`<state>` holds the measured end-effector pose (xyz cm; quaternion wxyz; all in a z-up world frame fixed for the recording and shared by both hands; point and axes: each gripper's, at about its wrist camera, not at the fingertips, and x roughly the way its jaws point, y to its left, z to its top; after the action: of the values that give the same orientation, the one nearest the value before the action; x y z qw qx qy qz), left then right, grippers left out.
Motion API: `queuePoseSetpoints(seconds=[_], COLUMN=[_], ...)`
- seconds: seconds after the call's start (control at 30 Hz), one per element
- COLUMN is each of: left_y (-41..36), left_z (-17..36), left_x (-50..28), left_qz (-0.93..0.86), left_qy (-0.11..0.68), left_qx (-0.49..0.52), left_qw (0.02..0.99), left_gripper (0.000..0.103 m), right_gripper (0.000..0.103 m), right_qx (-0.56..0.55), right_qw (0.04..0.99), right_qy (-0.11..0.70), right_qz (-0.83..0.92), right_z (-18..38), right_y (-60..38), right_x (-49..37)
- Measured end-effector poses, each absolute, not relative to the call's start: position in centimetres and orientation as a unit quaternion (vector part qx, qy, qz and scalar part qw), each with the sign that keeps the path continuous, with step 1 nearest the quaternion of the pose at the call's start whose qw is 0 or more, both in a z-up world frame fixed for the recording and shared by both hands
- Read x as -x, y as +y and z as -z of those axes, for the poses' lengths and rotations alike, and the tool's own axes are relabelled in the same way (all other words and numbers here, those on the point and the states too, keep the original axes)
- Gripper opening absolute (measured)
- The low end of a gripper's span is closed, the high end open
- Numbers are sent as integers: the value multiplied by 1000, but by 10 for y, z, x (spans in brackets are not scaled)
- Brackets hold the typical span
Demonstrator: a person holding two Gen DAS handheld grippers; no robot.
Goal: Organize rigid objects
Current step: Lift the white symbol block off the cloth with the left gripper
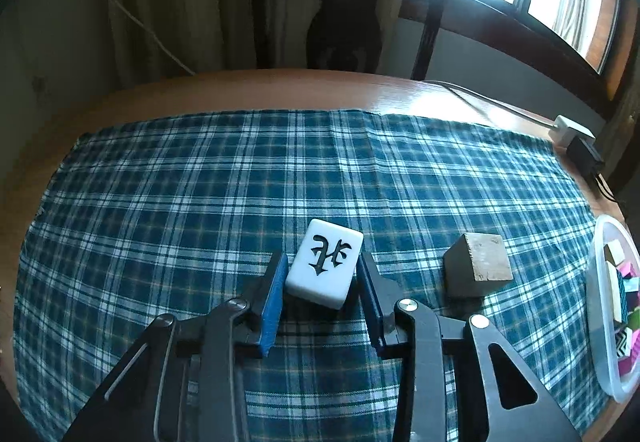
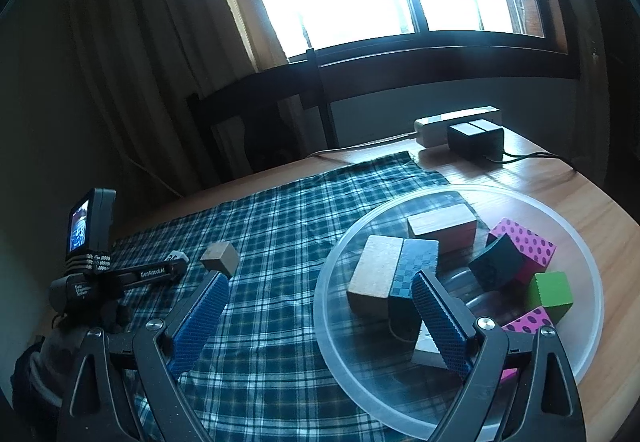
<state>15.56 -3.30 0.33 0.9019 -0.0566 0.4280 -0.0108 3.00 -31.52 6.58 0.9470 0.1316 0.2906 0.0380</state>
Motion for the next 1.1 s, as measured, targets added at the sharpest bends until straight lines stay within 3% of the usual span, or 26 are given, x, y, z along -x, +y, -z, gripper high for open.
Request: queuePoseSetpoints(seconds=[0.6,1.1], left_y=[-1,18], left_z=[-34,-69], left_x=[-115,9], left_qz=[-7,23], left_qy=[399,369], left_qx=[43,47], left_qw=[916,928], left_gripper=[30,30], right_gripper=[95,95], right_qx=[-119,-108], right_qw=[947,949], right_qy=[294,293], right_qz=[-44,-37], right_z=[-63,-63], right_y=[-307,-298], right_x=[-32,-31])
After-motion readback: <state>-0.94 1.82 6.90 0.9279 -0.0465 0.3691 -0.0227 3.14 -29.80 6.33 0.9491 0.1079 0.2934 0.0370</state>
